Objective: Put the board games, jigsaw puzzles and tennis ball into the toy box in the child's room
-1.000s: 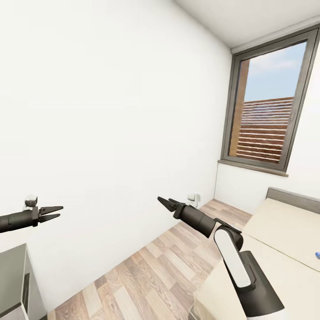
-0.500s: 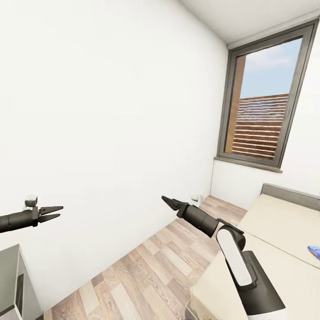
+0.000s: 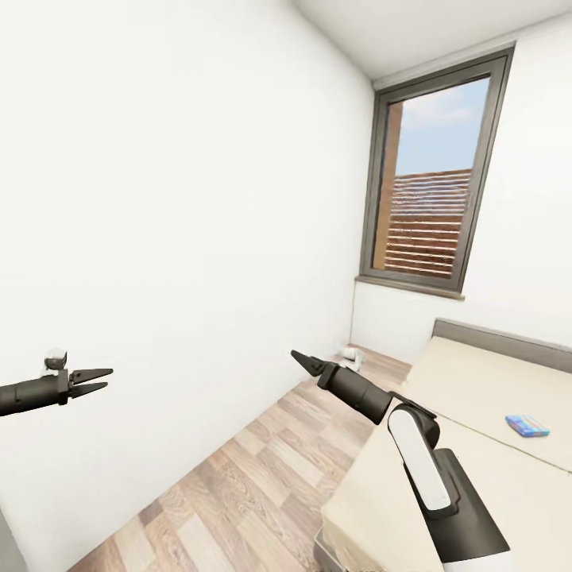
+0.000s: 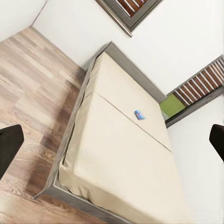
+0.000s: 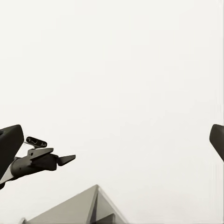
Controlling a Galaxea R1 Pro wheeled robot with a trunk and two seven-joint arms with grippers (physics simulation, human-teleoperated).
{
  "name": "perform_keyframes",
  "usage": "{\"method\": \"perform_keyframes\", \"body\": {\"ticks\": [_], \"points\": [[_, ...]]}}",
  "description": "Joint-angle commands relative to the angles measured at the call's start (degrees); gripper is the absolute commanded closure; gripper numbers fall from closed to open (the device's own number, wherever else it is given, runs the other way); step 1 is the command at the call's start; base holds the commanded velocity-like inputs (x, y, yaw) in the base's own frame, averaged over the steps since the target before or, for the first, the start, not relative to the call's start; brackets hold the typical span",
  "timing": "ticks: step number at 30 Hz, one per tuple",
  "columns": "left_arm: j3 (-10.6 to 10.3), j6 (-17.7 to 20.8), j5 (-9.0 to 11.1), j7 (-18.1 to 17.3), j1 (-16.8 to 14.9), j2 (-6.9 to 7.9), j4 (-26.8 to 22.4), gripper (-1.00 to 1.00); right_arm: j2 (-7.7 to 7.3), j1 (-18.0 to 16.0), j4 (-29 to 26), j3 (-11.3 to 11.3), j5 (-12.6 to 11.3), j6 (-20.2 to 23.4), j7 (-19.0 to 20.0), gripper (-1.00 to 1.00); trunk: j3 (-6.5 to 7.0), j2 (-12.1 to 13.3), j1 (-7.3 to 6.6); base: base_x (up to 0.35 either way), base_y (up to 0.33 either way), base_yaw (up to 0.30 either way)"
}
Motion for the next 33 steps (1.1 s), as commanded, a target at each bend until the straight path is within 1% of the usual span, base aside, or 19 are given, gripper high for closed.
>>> {"method": "perform_keyframes", "body": {"ticks": [1, 7, 15, 23, 33], "points": [[0.36, 0.60, -0.33, -0.24, -0.03, 0.02, -0.01, -1.00, 0.02, -0.06, 0.01, -0.05, -0.28, 0.35, 0.00, -1.00, -0.10, -0.07, 0.02, 0.051, 0.019, -0.275], [0.36, 0.60, -0.29, -0.21, -0.03, 0.01, -0.01, -1.00, -0.01, -0.08, 0.12, -0.06, -0.36, 0.39, -0.01, -1.00, -0.10, -0.07, 0.02, 0.145, 0.097, -0.277], [0.36, 0.60, -0.33, -0.11, -0.03, -0.02, -0.01, -1.00, 0.09, -0.08, 1.66, -0.21, -0.37, 0.33, -0.02, -1.00, -0.10, -0.07, 0.02, 0.204, 0.107, -0.278], [0.36, 0.66, -0.33, -0.14, -0.03, -0.07, -0.01, -1.00, 0.33, -0.10, 2.01, -1.61, -0.37, 0.47, -0.02, -1.00, -0.10, -0.07, 0.02, 0.167, 0.027, -0.278], [0.36, 0.66, -0.33, -0.16, -0.03, -0.10, -0.01, -1.00, 0.36, -0.10, 2.56, -1.89, -0.43, 0.50, -0.02, -1.00, -0.10, -0.07, 0.02, 0.209, 0.116, -0.278]]}}
